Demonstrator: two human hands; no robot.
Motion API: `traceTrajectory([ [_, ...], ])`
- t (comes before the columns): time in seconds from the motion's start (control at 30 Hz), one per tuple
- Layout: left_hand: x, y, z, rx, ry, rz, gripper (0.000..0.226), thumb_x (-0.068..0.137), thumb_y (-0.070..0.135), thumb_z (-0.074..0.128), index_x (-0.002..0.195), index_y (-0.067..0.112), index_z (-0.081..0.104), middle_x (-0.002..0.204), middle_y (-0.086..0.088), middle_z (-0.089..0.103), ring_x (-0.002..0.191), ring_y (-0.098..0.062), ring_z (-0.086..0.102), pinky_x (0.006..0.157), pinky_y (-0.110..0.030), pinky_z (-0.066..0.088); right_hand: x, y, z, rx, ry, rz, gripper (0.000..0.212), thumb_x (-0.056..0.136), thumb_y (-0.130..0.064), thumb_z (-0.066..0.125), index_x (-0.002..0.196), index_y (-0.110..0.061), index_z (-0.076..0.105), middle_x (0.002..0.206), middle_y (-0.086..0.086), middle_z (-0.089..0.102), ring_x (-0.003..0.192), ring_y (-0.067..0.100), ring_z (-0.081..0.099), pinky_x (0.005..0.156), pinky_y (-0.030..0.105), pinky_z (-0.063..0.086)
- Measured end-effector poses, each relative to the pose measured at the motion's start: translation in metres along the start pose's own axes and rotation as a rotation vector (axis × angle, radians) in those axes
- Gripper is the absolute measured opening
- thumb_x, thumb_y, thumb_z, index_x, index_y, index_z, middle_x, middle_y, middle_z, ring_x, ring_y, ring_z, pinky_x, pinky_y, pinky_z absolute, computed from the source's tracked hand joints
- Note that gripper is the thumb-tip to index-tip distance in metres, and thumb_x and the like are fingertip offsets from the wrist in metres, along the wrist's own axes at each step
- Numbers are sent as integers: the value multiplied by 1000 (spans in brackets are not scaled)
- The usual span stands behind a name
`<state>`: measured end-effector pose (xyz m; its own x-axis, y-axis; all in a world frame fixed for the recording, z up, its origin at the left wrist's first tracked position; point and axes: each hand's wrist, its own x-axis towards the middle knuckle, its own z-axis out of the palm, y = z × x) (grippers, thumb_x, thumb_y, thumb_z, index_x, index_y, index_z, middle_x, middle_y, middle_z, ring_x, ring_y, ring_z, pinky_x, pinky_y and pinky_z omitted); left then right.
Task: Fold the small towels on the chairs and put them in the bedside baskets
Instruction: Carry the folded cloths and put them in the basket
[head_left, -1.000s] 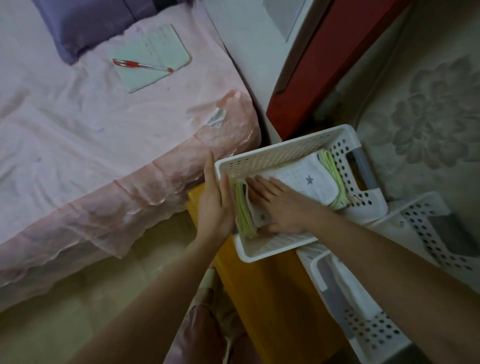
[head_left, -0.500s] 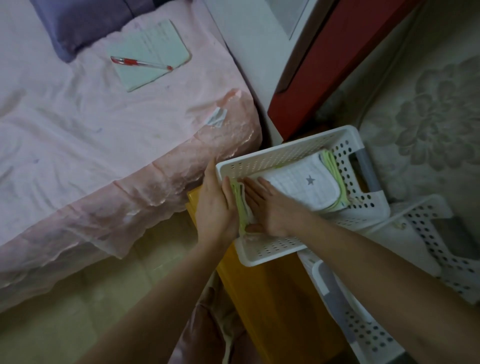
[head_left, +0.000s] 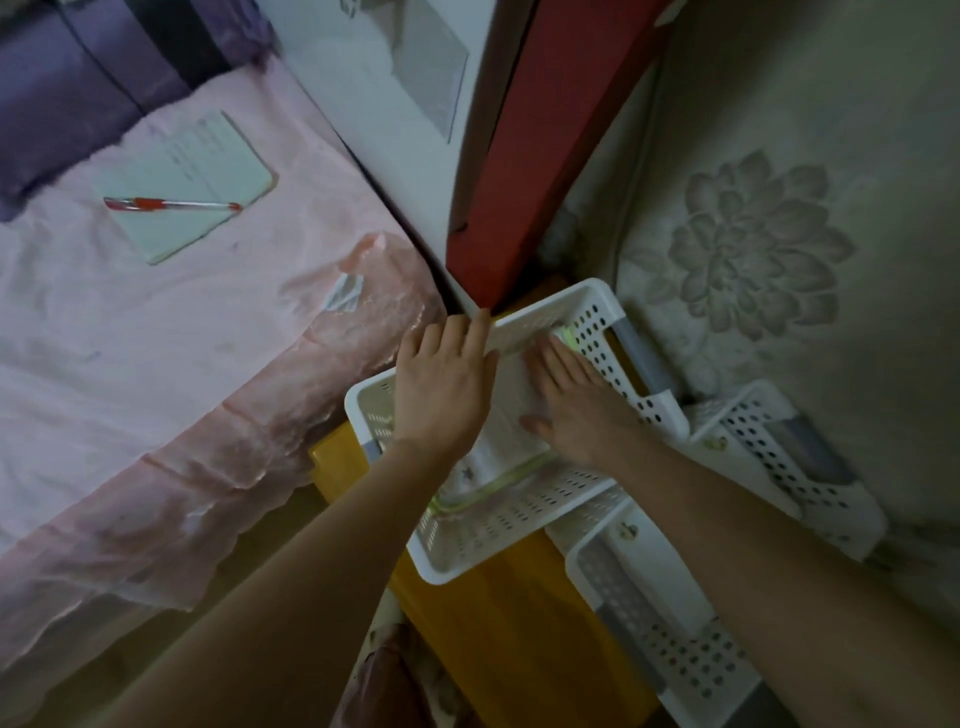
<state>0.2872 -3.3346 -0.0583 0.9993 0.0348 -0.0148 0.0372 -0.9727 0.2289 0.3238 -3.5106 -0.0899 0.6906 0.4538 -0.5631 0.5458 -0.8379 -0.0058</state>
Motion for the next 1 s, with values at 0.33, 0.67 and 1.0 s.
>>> traceTrajectory([
  [0.33, -1, -11, 3, 55, 44, 125, 50, 98, 25, 50, 144, 8, 40, 110, -8, 60, 92, -26, 56, 74, -37, 44, 16, 12, 13, -29, -35, -59, 85, 96, -64, 21, 151, -15, -20, 159, 3, -24, 146, 14, -23, 118, 32, -16],
  [0.67, 0, -13, -23, -153, -220, -12, 23, 101, 12, 38, 123, 17, 43, 102, -7, 62, 74, -28, 56, 58, -36, 34, -19, 11, -40, 95, -134, 62, 66, 103, -48, 31, 155, -17, 6, 163, 6, -5, 150, 21, -2, 121, 39, 5],
  [1.0, 31, 17, -16, -236, -291, -39, 28, 96, 1, 36, 123, 8, 41, 81, -8, 50, 72, -31, 50, 60, -41, 38, -88, -44, -34, 478, 70, 186, 49, 104, -42, 28, 97, -4, 58, 83, 12, 60, 81, 29, 60, 75, 39, 47],
])
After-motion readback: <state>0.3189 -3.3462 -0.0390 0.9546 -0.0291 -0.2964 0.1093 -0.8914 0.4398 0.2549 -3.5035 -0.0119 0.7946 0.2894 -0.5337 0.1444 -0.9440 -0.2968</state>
